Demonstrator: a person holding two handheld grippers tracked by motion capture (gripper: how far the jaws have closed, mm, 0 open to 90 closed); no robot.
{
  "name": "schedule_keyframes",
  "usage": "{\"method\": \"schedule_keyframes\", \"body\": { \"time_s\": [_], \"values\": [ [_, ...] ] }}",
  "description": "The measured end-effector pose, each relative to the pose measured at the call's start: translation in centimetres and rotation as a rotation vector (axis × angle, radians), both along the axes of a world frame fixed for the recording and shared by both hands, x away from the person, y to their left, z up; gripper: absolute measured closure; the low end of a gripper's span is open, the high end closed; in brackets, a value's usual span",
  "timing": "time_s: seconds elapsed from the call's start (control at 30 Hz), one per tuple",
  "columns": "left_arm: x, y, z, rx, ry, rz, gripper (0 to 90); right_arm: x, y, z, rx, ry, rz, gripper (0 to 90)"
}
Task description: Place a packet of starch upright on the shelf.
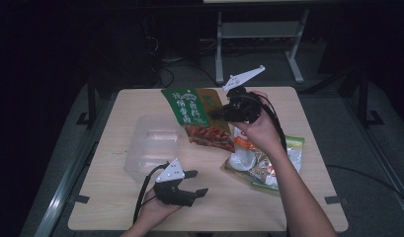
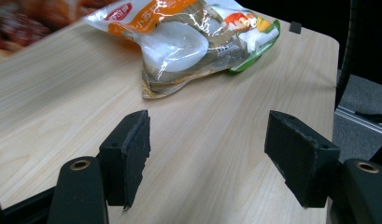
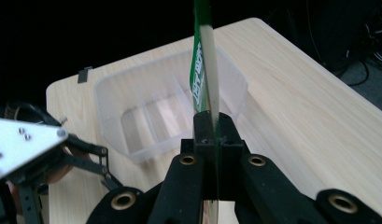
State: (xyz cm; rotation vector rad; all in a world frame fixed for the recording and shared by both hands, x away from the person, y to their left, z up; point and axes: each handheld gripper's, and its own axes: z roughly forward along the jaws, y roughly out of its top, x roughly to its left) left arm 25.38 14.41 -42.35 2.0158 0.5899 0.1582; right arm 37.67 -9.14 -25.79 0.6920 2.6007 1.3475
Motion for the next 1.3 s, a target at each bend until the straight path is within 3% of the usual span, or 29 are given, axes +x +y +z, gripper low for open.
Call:
{"method": "schedule_keyframes", "body": {
  "time_s": [0.17,0.37,0.57,0.83,1.3],
  "values": [
    [0.0,0.0,0.0,0.023,-0.007,-0.004,31.1,0.9,1.4,0.4,0.000,-0.009,0.027,89.9],
    [-0.1,-0.2,0.0,0.016,-0.010,-0.009,31.1,1.9,3.6,0.8,0.002,-0.038,0.067,89.9],
    [-0.1,-0.1,0.0,0.010,-0.005,-0.005,31.1,3.2,6.0,1.0,0.015,-0.033,0.092,89.9],
    [0.1,0.1,0.0,0.010,-0.001,-0.004,31.1,5.3,9.2,0.1,-0.006,-0.016,0.114,89.9],
    [0.1,0.3,0.1,0.031,-0.016,-0.011,31.1,8.4,14.2,-2.0,0.028,0.033,0.121,89.8]
  ]
}}
